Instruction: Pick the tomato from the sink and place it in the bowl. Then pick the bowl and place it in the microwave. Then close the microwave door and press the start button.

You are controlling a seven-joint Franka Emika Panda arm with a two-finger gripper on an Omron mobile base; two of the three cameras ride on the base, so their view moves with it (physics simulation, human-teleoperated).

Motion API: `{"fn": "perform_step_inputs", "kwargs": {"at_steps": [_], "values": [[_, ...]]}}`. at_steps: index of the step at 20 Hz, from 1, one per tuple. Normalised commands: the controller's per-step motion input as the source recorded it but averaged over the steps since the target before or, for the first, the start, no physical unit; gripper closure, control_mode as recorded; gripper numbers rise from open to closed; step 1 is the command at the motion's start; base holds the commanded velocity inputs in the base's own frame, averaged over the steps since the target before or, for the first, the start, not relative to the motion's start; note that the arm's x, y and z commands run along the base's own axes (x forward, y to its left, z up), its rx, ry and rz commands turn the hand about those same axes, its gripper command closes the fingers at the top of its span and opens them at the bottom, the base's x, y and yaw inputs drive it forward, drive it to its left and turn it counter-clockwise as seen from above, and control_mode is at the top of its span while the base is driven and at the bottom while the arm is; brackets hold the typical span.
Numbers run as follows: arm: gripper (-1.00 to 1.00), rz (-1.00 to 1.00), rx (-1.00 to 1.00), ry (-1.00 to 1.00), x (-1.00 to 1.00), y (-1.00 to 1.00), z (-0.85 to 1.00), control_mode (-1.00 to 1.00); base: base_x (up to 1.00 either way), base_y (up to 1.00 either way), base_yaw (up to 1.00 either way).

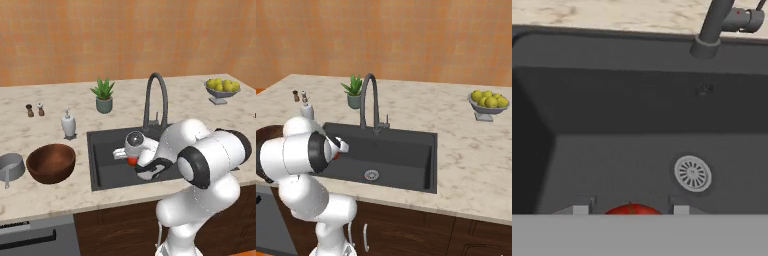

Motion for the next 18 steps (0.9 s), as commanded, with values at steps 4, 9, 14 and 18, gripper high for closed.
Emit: {"fn": "perform_step_inputs", "kwargs": {"at_steps": [4, 9, 14, 18], "values": [[1.00, 0.00, 0.01, 0.00, -0.09, 0.50, 1.00, -1.00, 0.00, 0.00, 0.00], [1.00, 0.00, 0.00, 0.02, 0.00, 0.69, 0.96, -1.00, 0.00, 0.00, 0.00], [1.00, 0.00, 0.00, 0.02, 0.00, 0.88, 0.51, -1.00, 0.00, 0.00, 0.00], [1.00, 0.00, 0.00, 0.00, 0.00, 1.00, 0.00, -1.00, 0.00, 0.00, 0.00]]}}
